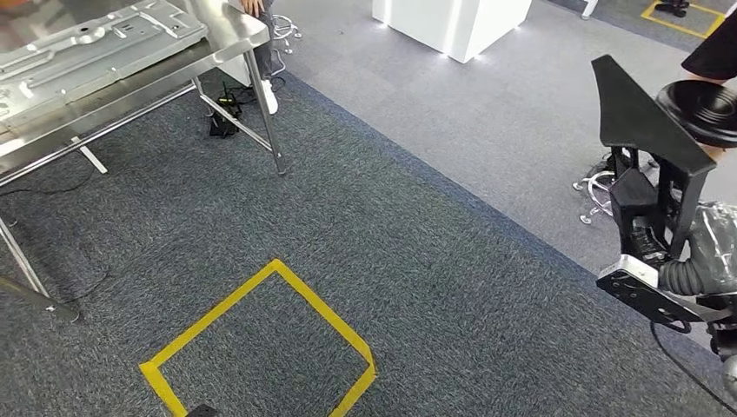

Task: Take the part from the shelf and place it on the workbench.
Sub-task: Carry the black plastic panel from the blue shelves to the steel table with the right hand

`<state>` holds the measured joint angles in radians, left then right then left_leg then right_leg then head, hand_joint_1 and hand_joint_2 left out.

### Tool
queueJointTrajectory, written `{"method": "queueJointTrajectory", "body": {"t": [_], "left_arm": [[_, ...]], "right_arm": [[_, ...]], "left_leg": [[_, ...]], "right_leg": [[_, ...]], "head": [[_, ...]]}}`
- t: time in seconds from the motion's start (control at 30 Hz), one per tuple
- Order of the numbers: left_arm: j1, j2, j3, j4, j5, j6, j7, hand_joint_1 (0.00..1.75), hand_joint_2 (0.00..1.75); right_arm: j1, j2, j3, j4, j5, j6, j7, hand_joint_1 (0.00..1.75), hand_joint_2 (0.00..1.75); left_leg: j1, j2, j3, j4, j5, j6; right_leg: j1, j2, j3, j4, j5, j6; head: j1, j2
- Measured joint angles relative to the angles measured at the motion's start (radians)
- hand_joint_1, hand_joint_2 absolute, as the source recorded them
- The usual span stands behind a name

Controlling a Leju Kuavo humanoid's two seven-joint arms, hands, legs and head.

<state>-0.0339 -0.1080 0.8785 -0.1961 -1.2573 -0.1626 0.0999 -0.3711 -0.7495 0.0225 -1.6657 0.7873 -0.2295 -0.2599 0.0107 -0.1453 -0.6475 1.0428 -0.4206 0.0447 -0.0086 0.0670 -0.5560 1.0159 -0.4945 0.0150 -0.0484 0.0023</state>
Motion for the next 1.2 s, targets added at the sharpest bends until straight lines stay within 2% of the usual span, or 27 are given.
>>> {"method": "queueJointTrajectory", "body": {"t": [0.03,0.1,0.17,0.23,0.27,0.3,0.33,0.4,0.47,0.53,0.57,0.6,0.67,0.73,0.77,0.8,0.83,0.87,0.9,0.93,0.97,1.0,1.03,1.07,1.13,1.17,1.2], "left_arm": [[0.002,0.0,0.0,0.0,-0.001,0.0,-0.001,0.0,1.75],[0.004,-0.001,0.0,0.0,-0.002,0.001,-0.004,0.0,1.75],[0.002,-0.002,0.0,0.0,-0.002,0.002,-0.006,0.0,1.75],[0.001,-0.002,0.0,0.0,-0.002,0.003,-0.007,0.0,1.75],[0.002,-0.003,0.0,0.0,-0.002,0.003,-0.007,0.0,1.75],[0.003,-0.003,0.0,0.0,-0.002,0.004,-0.007,0.0,1.75],[0.004,-0.003,0.0,0.0,-0.002,0.004,-0.007,0.0,1.75],[0.006,-0.003,0.0,0.0,-0.002,0.005,-0.007,0.0,1.75],[0.006,-0.004,0.0,0.0,-0.002,0.005,-0.006,0.0,1.75],[0.007,-0.004,0.0,0.0,-0.003,0.006,-0.006,0.0,1.75],[0.008,-0.004,0.0,0.0,-0.004,0.007,-0.006,0.0,1.75],[0.008,-0.004,0.0,0.0,-0.005,0.007,-0.006,0.0,1.75],[0.006,-0.004,0.0,0.0,-0.008,0.008,-0.007,0.0,1.75],[0.005,-0.004,0.001,0.0,-0.008,0.009,-0.007,0.0,1.75],[0.006,-0.004,0.001,0.0,-0.008,0.009,-0.008,0.0,1.75],[0.007,-0.005,0.001,0.0,-0.008,0.009,-0.008,0.0,1.75],[0.008,-0.005,0.001,0.0,-0.009,0.009,-0.008,0.0,1.75],[0.009,-0.006,0.001,0.0,-0.009,0.009,-0.007,0.0,1.75],[0.01,-0.006,0.002,0.0,-0.009,0.01,-0.007,0.0,1.75],[0.01,-0.007,0.002,0.0,-0.01,0.011,-0.006,0.0,1.75],[0.01,-0.007,0.002,0.0,-0.011,0.012,-0.005,0.0,1.75],[0.009,-0.007,0.002,0.0,-0.011,0.013,-0.004,0.0,1.75],[0.009,-0.008,0.002,0.0,-0.012,0.014,-0.003,0.0,1.75],[0.009,-0.008,0.003,0.0,-0.013,0.015,-0.003,0.0,1.75],[0.008,-0.009,0.003,0.0,-0.013,0.016,-0.003,0.0,1.75],[0.007,-0.009,0.003,0.0,-0.013,0.016,-0.003,0.0,1.75],[0.006,-0.009,0.003,0.0,-0.013,0.016,-0.003,0.0,1.75]], "right_arm": [[-0.007,-0.004,0.0,0.001,0.0,0.003,0.0,1.75,1.75],[-0.016,-0.011,0.0,0.001,-0.001,0.008,0.001,1.75,1.75],[-0.019,-0.018,0.0,0.002,-0.001,0.012,0.002,1.75,1.75],[-0.021,-0.023,0.0,0.002,-0.001,0.015,0.004,1.75,1.75],[-0.022,-0.023,0.0,0.002,-0.001,0.016,0.006,1.75,1.75],[-0.023,-0.023,0.0,0.002,-0.001,0.018,0.007,1.75,1.75],[-0.024,-0.024,0.0,0.002,-0.001,0.019,0.009,1.75,1.75],[-0.029,-0.027,0.0,0.003,-0.001,0.02,0.011,1.75,1.75],[-0.033,-0.032,0.001,0.004,-0.001,0.022,0.014,1.75,1.75],[-0.036,-0.037,0.002,0.004,0.0,0.026,0.017,1.75,1.75],[-0.036,-0.039,0.002,0.004,0.0,0.028,0.019,1.75,1.75],[-0.037,-0.041,0.002,0.004,-0.001,0.03,0.02,1.75,1.75],[-0.038,-0.047,0.003,0.005,-0.001,0.034,0.022,1.75,1.75],[-0.039,-0.053,0.003,0.007,-0.001,0.039,0.026,1.75,1.75],[-0.039,-0.054,0.003,0.008,-0.001,0.043,0.028,1.75,1.75],[-0.039,-0.056,0.003,0.01,-0.001,0.048,0.029,1.75,1.75],[-0.039,-0.059,0.003,0.01,-0.001,0.051,0.03,1.75,1.75],[-0.039,-0.061,0.003,0.012,-0.001,0.054,0.03,1.75,1.75],[-0.041,-0.063,0.004,0.015,-0.001,0.057,0.03,1.75,1.75],[-0.043,-0.064,0.005,0.018,-0.001,0.061,0.031,1.75,1.75],[-0.046,-0.067,0.007,0.021,-0.001,0.065,0.032,1.75,1.75],[-0.049,-0.07,0.009,0.023,-0.001,0.067,0.032,1.75,1.75],[-0.052,-0.074,0.011,0.024,0.0,0.069,0.034,1.75,1.75],[-0.053,-0.077,0.012,0.024,0.0,0.069,0.034,1.75,1.75],[-0.055,-0.08,0.013,0.026,0.0,0.068,0.035,1.75,1.75],[-0.055,-0.08,0.014,0.027,0.0,0.068,0.035,1.75,1.75],[-0.055,-0.08,0.015,0.027,0.0,0.068,0.035,1.75,1.75]], "left_leg": [[0.001,-0.006,-0.001,-0.003,0.001,-0.006],[-0.004,0.038,-0.017,0.029,-0.019,-0.014],[-0.007,0.11,-0.072,0.142,-0.072,-0.017],[-0.004,0.135,-0.135,0.256,-0.107,-0.021],[-0.003,0.138,-0.145,0.268,-0.098,-0.022],[-0.003,0.142,-0.135,0.241,-0.071,-0.022],[-0.003,0.152,-0.106,0.18,-0.031,-0.02],[-0.014,0.195,-0.042,0.06,0.01,-0.009],[-0.025,0.216,-0.013,0.013,-0.002,0.009],[-0.025,0.192,0.001,0.002,-0.016,0.024],[-0.023,0.178,0.013,-0.004,-0.023,0.031],[-0.021,0.165,0.028,-0.011,-0.031,0.036],[-0.016,0.14,0.061,-0.019,-0.05,0.042],[-0.012,0.11,0.096,-0.021,-0.076,0.044],[-0.01,0.093,0.119,-0.021,-0.093,0.042],[-0.008,0.076,0.144,-0.021,-0.111,0.04],[-0.006,0.06,0.171,-0.021,-0.13,0.037],[-0.003,0.044,0.194,-0.022,-0.151,0.033],[-0.001,0.031,0.217,-0.022,-0.17,0.029],[0.0,0.018,0.232,-0.027,-0.187,0.023],[0.002,0.007,0.246,-0.037,-0.197,0.018],[0.003,0.001,0.257,-0.04,-0.194,0.012],[0.004,-0.002,0.254,-0.033,-0.18,0.006],[0.003,0.011,0.244,-0.002,-0.156,0.001],[0.0,0.069,0.175,0.12,-0.113,-0.004],[-0.002,0.101,0.128,0.184,-0.12,-0.004],[-0.004,0.121,0.08,0.231,-0.149,-0.005]], "right_leg": [[-0.002,-0.013,0.005,-0.009,0.003,-0.003],[-0.004,-0.041,0.023,-0.032,0.007,-0.01],[-0.001,-0.071,0.041,-0.044,0.003,-0.017],[0.004,-0.102,0.056,-0.043,-0.011,-0.018],[0.005,-0.117,0.066,-0.043,-0.019,-0.016],[0.005,-0.13,0.078,-0.043,-0.028,-0.014],[0.005,-0.144,0.092,-0.043,-0.039,-0.01],[0.008,-0.17,0.114,-0.043,-0.065,0.0],[0.012,-0.193,0.131,-0.047,-0.082,0.012],[0.01,-0.201,0.141,-0.034,-0.081,0.022],[0.007,-0.183,0.13,-0.001,-0.07,0.027],[0.002,-0.153,0.099,0.051,-0.061,0.03],[-0.006,-0.089,-0.004,0.19,-0.065,0.034],[-0.011,-0.07,-0.11,0.281,-0.125,0.039],[-0.013,-0.069,-0.147,0.288,-0.159,0.042],[-0.015,-0.068,-0.171,0.268,-0.175,0.046],[-0.017,-0.066,-0.184,0.226,-0.161,0.051],[-0.02,-0.054,-0.191,0.165,-0.095,0.054],[-0.021,-0.037,-0.194,0.103,0.002,0.056],[-0.021,-0.023,-0.192,0.057,0.086,0.053],[-0.02,-0.014,-0.187,0.027,0.147,0.047],[-0.017,-0.017,-0.179,0.015,0.162,0.038],[-0.014,-0.028,-0.162,0.011,0.146,0.026],[-0.014,-0.039,-0.144,0.001,0.134,0.015],[-0.01,-0.062,-0.095,-0.017,0.105,-0.004],[-0.007,-0.073,-0.069,-0.024,0.087,-0.011],[-0.003,-0.083,-0.042,-0.03,0.069,-0.015]], "head": [[-0.001,0.0],[-0.004,0.0],[-0.007,0.0],[-0.007,0.0],[-0.007,0.0],[-0.007,0.0],[-0.007,0.0],[-0.006,0.0],[-0.003,0.0],[-0.001,0.0],[0.001,0.0],[0.002,0.0],[0.005,0.0],[0.005,0.0],[0.005,0.0],[0.005,0.0],[0.005,0.0],[0.007,0.0],[0.01,0.0],[0.014,0.0],[0.018,0.0],[0.019,0.0],[0.018,0.0],[0.015,0.0],[0.011,0.0],[0.01,0.0],[0.008,0.0]]}}
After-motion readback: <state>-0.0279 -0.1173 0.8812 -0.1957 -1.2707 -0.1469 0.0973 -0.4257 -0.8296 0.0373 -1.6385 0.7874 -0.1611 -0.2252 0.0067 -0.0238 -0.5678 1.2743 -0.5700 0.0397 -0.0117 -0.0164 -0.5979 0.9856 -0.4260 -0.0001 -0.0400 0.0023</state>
